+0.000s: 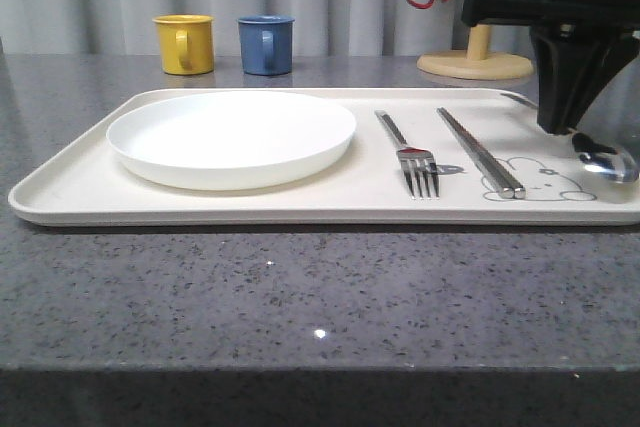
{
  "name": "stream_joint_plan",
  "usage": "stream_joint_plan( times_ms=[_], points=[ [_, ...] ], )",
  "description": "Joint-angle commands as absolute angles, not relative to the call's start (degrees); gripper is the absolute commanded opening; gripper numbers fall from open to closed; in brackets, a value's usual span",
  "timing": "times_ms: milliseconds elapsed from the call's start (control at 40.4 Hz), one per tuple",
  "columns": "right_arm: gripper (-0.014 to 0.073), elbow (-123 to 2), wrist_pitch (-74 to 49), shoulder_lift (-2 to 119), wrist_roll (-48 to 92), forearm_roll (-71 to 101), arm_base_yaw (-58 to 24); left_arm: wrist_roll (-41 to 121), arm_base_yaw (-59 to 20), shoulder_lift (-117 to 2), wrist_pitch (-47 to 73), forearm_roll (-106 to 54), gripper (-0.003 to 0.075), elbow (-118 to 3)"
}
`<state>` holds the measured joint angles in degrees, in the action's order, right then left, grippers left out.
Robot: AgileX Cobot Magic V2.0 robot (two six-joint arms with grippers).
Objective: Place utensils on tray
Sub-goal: 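Place the spoon on the tray beside the chopsticks and release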
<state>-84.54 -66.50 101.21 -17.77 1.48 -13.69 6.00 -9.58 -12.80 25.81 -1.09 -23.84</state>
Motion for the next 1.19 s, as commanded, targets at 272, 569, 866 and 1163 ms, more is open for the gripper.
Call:
stream_joint_plan(
  times_ms=[272, 569, 866, 1163],
  points=[
    [0.0215, -86.32, -64.53, 100.14, -18.93, 1.52, -13.73, 5.66, -9.46, -13.21, 21.29, -1.27, -0.0018, -25.22],
    [0.0321, -89.72, -67.26, 95.93, -17.46, 1.47, -13.73, 5.66, -9.46, -13.21, 21.29, -1.27, -0.0018, -25.22],
    [0.0080, -87.88, -66.96, 81.88, -9.51, 1.47, -13.73, 5.66, -9.46, -13.21, 21.29, -1.27, -0.0018, -25.22],
    [-0.0069, -63.82, -48.61, 61.19, -5.86, 0.00, -13.73, 5.66, -9.46, -13.21, 21.29, -1.27, -0.0018, -25.22]
  ],
)
